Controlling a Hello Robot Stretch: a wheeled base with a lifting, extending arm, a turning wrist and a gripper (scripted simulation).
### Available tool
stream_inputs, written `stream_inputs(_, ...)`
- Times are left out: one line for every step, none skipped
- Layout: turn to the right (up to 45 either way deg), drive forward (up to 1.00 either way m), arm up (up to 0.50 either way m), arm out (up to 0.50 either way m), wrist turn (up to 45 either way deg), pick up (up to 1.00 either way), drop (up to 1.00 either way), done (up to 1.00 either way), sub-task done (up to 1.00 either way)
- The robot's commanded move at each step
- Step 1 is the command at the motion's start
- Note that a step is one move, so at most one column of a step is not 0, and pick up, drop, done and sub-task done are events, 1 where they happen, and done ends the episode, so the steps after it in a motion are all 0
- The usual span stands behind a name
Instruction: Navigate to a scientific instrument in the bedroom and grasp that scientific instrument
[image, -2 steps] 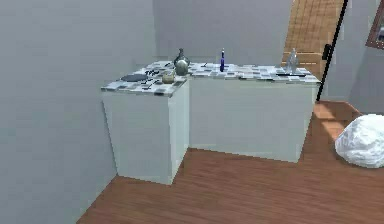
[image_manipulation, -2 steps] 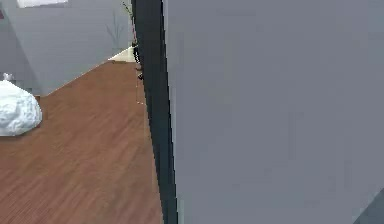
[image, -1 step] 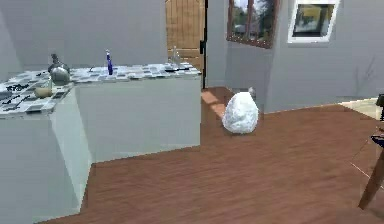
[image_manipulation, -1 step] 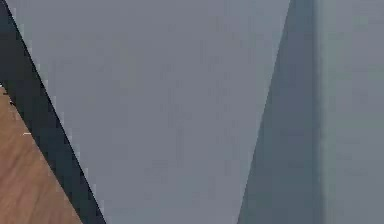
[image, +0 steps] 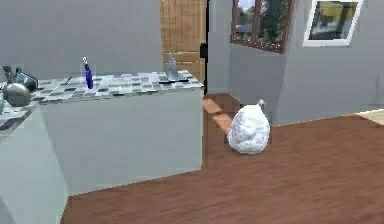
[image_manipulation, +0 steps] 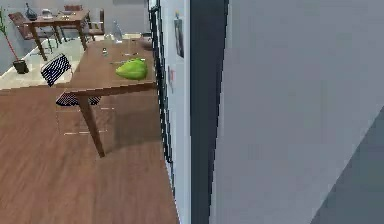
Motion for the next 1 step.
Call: stream_inputs(42.0, 0.0, 0.0, 0.0, 0.0, 0.0, 0.0, 0.0, 0.0)
